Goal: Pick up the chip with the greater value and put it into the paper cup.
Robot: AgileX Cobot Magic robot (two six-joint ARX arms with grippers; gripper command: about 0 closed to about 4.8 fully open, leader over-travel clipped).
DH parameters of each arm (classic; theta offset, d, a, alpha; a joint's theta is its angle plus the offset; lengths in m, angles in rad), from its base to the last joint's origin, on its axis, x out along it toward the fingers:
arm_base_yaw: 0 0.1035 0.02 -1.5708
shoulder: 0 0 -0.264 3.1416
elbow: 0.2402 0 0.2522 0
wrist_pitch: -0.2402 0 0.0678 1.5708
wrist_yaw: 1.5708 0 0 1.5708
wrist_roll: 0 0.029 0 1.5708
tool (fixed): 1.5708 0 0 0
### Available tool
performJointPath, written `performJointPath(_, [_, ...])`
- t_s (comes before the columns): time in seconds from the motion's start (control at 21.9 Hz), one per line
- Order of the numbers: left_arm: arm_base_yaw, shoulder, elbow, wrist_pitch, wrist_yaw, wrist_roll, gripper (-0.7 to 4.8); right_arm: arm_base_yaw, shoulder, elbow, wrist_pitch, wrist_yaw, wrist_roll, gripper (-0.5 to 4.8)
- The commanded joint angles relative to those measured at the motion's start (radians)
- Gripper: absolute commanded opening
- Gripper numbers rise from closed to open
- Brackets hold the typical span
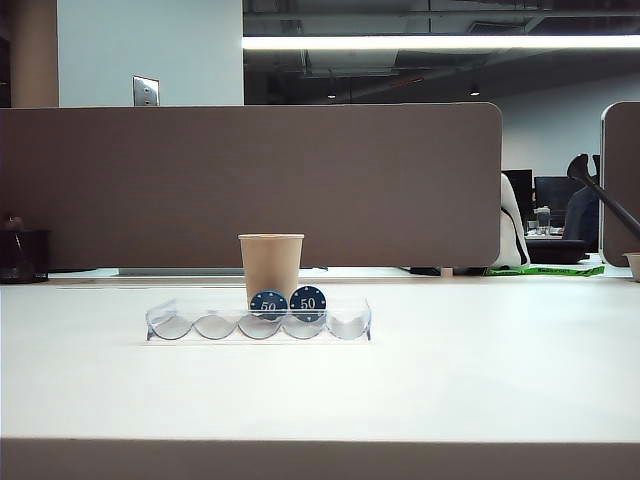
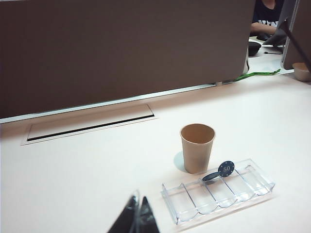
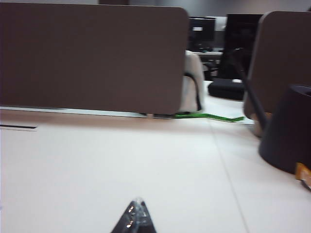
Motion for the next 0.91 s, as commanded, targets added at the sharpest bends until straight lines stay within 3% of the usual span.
performJointPath(0.05, [-0.001,-0.067,-0.035,0.002,-0.001,-0.005,-0.06,-0.055,-0.001,-0.023,0.066,-0.008,0.029,-0.01])
performJointPath(0.23, [-0.001,-0.142,-0.066,-0.017,-0.001,-0.023,-0.06,-0.087,-0.001,-0.05,0.075,-0.062,0.048,-0.01])
performJointPath(0.46, [-0.001,-0.142,-0.08,-0.046,-0.004,-0.026,-0.06,-0.087,0.001,-0.063,0.082,-0.056,0.05,-0.01])
performJointPath(0.59, [-0.001,-0.142,-0.111,-0.096,-0.152,-0.027,-0.06,-0.087,0.002,-0.063,0.08,-0.058,0.05,-0.01])
performJointPath(0.68, [-0.001,-0.142,-0.145,-0.108,-0.177,-0.036,-0.06,-0.087,0.001,-0.063,0.081,-0.06,0.056,-0.01])
performJointPath(0.78, [-0.001,-0.142,-0.177,-0.075,-0.173,-0.062,-0.06,-0.087,0.001,-0.063,0.081,-0.063,0.069,-0.01])
performJointPath(0.91, [-0.001,-0.142,-0.239,0.102,-0.174,-0.139,-0.06,-0.087,0.001,-0.063,0.082,-0.071,0.073,-0.01])
